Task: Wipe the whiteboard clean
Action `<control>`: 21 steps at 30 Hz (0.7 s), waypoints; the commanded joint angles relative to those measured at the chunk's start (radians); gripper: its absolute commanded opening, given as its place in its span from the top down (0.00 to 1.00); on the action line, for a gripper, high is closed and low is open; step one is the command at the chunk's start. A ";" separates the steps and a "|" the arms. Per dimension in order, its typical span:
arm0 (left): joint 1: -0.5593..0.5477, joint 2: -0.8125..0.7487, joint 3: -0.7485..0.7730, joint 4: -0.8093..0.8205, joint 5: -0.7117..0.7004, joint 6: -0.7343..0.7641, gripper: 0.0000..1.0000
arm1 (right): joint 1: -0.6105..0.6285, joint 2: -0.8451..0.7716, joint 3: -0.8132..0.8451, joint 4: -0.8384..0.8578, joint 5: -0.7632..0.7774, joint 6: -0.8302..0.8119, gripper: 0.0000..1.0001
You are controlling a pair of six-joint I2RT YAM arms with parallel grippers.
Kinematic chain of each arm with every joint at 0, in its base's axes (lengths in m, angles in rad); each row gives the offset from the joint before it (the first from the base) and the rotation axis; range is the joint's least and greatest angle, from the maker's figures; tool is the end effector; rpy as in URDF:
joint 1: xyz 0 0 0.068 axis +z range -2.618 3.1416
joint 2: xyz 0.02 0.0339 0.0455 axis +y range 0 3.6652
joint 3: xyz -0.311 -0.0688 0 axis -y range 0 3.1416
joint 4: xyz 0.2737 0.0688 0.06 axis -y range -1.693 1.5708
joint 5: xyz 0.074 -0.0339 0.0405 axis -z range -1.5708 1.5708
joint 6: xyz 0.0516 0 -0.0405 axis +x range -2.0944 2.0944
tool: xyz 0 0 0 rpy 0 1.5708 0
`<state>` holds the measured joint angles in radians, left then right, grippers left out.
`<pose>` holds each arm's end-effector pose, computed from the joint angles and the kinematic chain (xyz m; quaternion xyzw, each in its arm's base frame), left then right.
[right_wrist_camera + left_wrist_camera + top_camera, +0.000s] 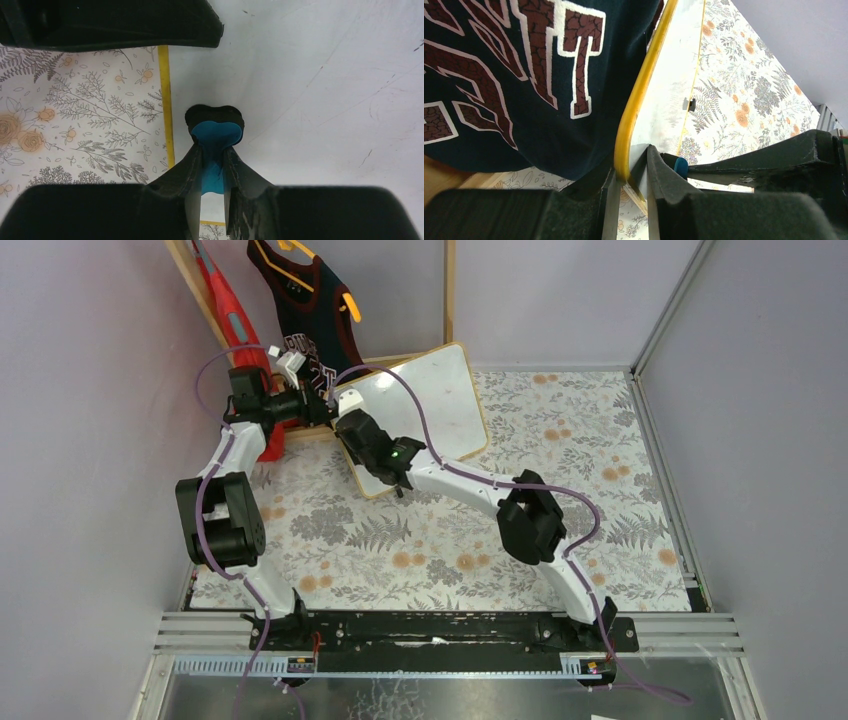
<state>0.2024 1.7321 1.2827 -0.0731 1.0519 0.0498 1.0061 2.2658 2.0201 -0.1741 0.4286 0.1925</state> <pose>0.4291 0.0423 0.3059 0.1935 0.7657 -0.3767 0.4841 0.3444 0.5035 0.2947 -0.2180 0.7986 0.1527 0.5398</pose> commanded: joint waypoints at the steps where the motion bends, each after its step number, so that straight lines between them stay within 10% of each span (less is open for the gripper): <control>1: -0.014 0.011 -0.042 -0.068 -0.112 0.125 1.00 | -0.001 0.020 0.055 0.035 -0.044 -0.015 1.00; 21: -0.015 0.014 -0.035 -0.071 -0.119 0.128 1.00 | -0.186 -0.193 -0.322 0.111 0.058 0.047 1.00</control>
<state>0.1967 1.7290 1.2823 -0.0711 1.0458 0.0498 0.9310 2.1372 1.7676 -0.0757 0.4202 0.2256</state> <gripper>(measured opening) 0.182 0.238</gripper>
